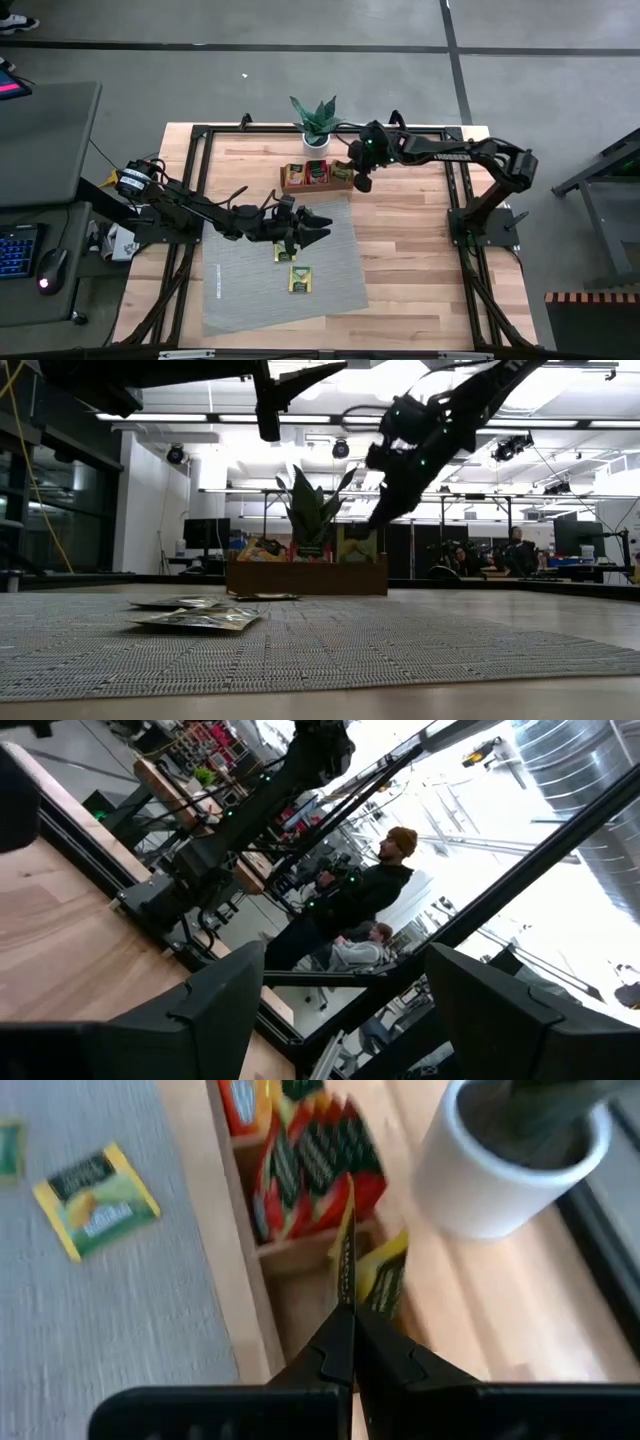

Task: Pick & Place Tea
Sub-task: Put the yellow tea bag into the right section of the wooden organizer

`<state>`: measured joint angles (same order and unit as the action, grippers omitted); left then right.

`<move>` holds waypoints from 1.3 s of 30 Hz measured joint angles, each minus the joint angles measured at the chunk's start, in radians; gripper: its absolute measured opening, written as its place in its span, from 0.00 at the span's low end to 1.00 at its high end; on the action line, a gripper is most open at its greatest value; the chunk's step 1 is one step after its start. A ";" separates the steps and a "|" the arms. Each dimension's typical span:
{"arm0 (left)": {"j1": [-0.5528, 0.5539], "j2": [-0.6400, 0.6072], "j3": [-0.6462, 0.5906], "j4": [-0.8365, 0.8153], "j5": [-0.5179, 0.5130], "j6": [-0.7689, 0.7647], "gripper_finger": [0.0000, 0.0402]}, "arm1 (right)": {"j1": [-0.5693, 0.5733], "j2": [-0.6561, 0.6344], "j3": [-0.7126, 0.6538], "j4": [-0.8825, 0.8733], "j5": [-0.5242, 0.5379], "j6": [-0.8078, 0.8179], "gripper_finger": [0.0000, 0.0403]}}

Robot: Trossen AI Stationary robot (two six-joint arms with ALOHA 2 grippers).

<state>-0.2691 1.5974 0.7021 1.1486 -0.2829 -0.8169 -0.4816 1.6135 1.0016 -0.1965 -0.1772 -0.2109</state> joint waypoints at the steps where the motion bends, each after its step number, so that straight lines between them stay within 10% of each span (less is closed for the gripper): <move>1: 0.000 0.000 0.000 0.000 0.000 0.000 0.69 | 0.000 0.009 0.000 -0.007 0.000 0.000 0.00; 23: 0.000 0.000 0.000 -0.009 0.001 -0.003 0.69 | -0.003 0.075 0.000 0.058 0.003 -0.015 0.03; 39: -0.015 -0.058 -0.058 -0.185 -0.120 -0.025 0.69 | 0.010 -0.036 -0.001 0.011 0.010 0.032 0.42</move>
<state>-0.2838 1.5390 0.6445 0.9638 -0.4034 -0.8424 -0.4714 1.5778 1.0004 -0.1852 -0.1675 -0.1793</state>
